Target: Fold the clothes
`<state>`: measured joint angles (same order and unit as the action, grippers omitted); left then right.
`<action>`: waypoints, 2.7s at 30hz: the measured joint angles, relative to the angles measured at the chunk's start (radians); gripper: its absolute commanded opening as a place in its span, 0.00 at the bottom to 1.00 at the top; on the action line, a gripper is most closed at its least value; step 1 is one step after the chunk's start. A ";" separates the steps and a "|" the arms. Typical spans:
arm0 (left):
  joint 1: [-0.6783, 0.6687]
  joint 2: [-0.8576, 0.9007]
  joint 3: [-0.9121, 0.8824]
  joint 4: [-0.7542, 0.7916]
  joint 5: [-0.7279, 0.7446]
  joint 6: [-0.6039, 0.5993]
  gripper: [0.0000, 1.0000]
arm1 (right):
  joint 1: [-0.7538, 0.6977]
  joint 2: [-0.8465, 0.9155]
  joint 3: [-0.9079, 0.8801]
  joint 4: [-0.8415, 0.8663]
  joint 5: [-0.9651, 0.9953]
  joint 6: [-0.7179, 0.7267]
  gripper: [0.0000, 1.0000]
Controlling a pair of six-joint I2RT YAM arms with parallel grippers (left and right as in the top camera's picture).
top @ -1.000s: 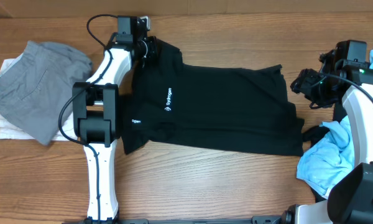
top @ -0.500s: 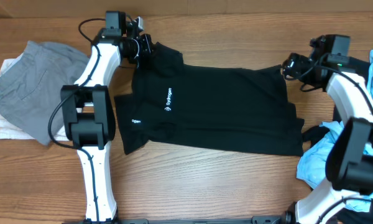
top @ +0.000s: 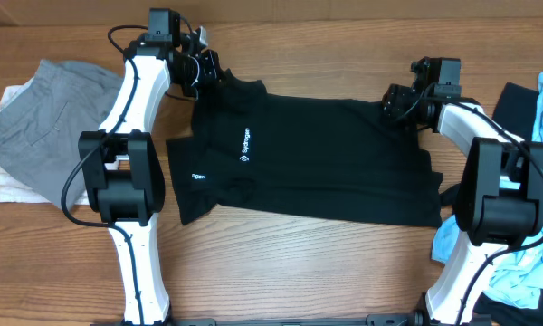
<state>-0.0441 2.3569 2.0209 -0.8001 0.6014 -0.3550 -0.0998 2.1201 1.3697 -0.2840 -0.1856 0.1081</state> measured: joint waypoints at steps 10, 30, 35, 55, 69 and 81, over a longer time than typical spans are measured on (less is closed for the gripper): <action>0.000 0.000 0.000 -0.008 -0.026 0.018 0.04 | 0.000 0.007 0.000 -0.005 0.033 0.021 0.04; 0.000 -0.087 0.000 -0.134 -0.038 0.060 0.04 | 0.000 -0.026 0.282 -0.511 0.151 0.026 0.04; 0.000 -0.190 0.002 -0.309 -0.038 0.077 0.04 | 0.000 -0.094 0.419 -0.727 0.216 0.026 0.04; 0.000 -0.215 0.004 -0.881 -0.215 0.196 0.04 | -0.116 -0.124 0.455 -1.265 0.274 0.026 0.04; -0.037 -0.215 -0.079 -0.885 -0.233 0.249 0.04 | -0.129 -0.124 0.330 -1.298 0.225 0.026 0.04; -0.082 -0.215 -0.356 -0.886 -0.242 0.324 0.04 | -0.129 -0.124 0.257 -1.297 0.222 0.026 0.04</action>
<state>-0.1265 2.1422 1.6653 -1.6863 0.3592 -0.0307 -0.2283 1.9965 1.6264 -1.5810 0.0364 0.1337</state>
